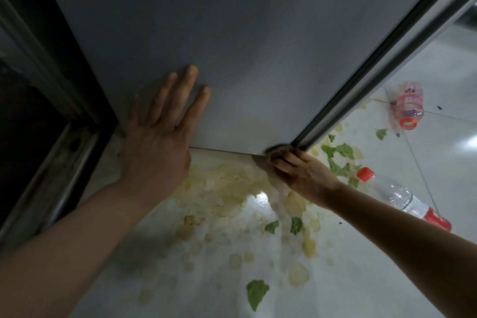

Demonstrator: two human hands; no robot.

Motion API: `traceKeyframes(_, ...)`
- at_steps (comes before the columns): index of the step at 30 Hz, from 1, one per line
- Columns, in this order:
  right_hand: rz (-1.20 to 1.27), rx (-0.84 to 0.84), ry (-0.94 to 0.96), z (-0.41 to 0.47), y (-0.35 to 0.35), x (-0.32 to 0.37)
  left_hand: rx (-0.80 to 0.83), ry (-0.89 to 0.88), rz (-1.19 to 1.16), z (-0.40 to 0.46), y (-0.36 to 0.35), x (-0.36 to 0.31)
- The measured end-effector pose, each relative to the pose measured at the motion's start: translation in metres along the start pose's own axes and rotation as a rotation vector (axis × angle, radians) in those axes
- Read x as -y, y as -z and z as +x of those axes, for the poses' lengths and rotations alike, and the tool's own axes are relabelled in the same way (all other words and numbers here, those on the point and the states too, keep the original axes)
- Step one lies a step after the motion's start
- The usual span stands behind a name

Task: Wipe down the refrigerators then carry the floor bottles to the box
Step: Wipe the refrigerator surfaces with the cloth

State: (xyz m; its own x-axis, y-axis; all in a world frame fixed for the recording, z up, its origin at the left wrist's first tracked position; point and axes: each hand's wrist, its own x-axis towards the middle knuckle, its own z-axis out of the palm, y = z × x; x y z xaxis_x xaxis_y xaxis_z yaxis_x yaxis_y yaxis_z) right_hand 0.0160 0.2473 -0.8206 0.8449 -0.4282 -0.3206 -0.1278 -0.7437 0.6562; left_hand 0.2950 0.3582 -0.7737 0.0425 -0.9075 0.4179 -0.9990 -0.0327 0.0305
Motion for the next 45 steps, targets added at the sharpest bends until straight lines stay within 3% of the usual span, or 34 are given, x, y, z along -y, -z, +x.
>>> traceKeyframes(4,0.025,-0.171,-0.055,-0.023,0.001,-0.024,-0.005,0.032,0.014,-0.005,0.0,0.007)
traceKeyframes(8,-0.02,-0.141,-0.018,-0.019,0.007,-0.029,0.104,0.168,0.059,-0.026,-0.002,0.035)
traceKeyframes(13,0.076,-0.284,0.047,0.042,0.03,0.003,0.198,0.107,0.083,-0.034,-0.006,0.061)
traceKeyframes(19,0.033,-0.393,0.108,0.11,0.053,0.044,0.199,0.057,0.082,-0.034,-0.004,0.074)
traceKeyframes(22,-0.038,-0.332,0.102,0.063,0.032,0.019,0.18,0.064,0.055,-0.037,-0.001,0.077)
traceKeyframes(26,-0.197,0.035,0.061,-0.007,0.002,-0.009,0.203,0.168,0.017,-0.043,0.001,0.076)
traceKeyframes(28,-0.154,0.034,0.003,-0.006,0.0,-0.01,0.24,0.176,0.014,-0.046,0.0,0.076)
traceKeyframes(38,0.034,-0.396,0.09,0.115,0.073,0.037,0.249,0.078,-0.073,-0.051,0.002,0.107)
traceKeyframes(45,0.049,-0.492,0.067,0.144,0.092,0.056,0.311,0.209,-0.163,-0.066,0.008,0.118)
